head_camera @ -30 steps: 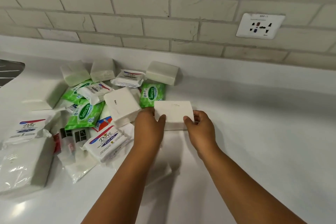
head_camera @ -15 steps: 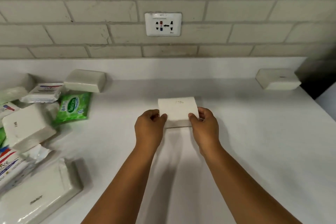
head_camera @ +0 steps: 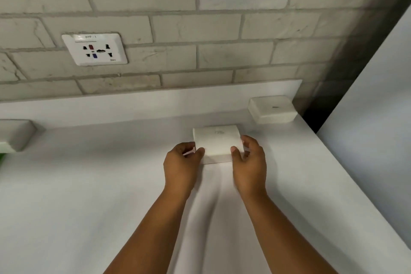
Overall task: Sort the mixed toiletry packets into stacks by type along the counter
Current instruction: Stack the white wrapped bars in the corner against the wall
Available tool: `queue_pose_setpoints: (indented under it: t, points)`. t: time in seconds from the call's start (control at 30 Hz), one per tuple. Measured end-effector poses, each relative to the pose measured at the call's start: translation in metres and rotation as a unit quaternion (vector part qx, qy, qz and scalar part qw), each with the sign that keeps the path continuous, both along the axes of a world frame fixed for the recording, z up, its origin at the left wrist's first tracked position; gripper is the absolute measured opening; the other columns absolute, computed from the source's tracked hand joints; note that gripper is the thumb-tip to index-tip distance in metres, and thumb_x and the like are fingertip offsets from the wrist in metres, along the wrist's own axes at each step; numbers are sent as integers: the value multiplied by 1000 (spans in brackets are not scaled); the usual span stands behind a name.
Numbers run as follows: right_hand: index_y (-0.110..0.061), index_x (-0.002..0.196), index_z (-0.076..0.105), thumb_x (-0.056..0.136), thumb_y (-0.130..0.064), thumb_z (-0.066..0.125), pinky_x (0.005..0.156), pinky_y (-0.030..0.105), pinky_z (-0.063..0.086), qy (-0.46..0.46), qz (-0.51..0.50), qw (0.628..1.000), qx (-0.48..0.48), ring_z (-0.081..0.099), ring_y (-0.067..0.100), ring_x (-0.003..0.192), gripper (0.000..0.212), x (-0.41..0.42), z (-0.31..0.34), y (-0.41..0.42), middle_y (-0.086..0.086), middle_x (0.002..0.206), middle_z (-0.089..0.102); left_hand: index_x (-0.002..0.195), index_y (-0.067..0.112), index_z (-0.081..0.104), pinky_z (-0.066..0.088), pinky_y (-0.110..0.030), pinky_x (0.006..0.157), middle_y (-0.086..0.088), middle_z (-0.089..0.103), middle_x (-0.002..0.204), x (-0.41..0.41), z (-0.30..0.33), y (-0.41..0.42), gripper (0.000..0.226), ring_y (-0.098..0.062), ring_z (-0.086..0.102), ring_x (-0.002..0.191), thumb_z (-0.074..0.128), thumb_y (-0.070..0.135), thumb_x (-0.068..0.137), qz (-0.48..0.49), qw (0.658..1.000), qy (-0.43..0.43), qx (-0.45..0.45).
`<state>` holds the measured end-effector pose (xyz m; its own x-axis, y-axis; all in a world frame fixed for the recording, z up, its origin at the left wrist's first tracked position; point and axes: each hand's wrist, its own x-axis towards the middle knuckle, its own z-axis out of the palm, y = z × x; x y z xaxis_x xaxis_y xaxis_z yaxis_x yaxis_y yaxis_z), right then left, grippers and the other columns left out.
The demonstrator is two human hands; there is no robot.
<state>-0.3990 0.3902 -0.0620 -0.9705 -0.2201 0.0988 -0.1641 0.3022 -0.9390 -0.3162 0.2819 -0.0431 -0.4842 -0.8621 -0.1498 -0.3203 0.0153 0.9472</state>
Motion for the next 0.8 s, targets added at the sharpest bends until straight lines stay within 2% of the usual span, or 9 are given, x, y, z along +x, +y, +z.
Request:
queue_pose_setpoints:
  t: [0.07, 0.17, 0.47, 0.8]
  points:
    - [-20, 115, 63, 91, -16, 61, 92, 25, 49, 55, -13, 998, 10, 59, 13, 104, 24, -22, -3, -1, -3, 116, 59, 113, 19, 67, 47, -24, 87, 8, 68, 107, -23, -1, 1, 31, -7, 62, 93, 71, 29, 85, -3, 1000, 9, 4]
    - [-16, 107, 67, 90, -15, 62, 90, 25, 49, 85, -23, 996, 20, 62, 16, 100, 18, -52, -6, -7, -1, 110, 62, 114, 19, 68, 50, -28, 93, 9, 68, 103, -50, -2, -1, 30, -11, 65, 96, 70, 28, 86, -3, 1000, 20, 9]
    - [-13, 124, 60, 93, -21, 58, 89, 11, 37, 39, -30, 999, 13, 60, 12, 108, 32, -102, -4, -33, 1, 120, 64, 108, 16, 72, 53, -39, 93, 3, 73, 99, -101, -9, -25, 28, -16, 68, 94, 72, 29, 84, 12, 999, 40, 20]
    - [-12, 126, 59, 95, -21, 55, 92, 11, 36, 39, -35, 998, 21, 60, 11, 112, 33, -119, -7, -49, 2, 124, 63, 107, 17, 73, 54, -40, 93, 3, 74, 99, -119, -15, -39, 28, -16, 68, 94, 73, 31, 82, 21, 998, 41, 30]
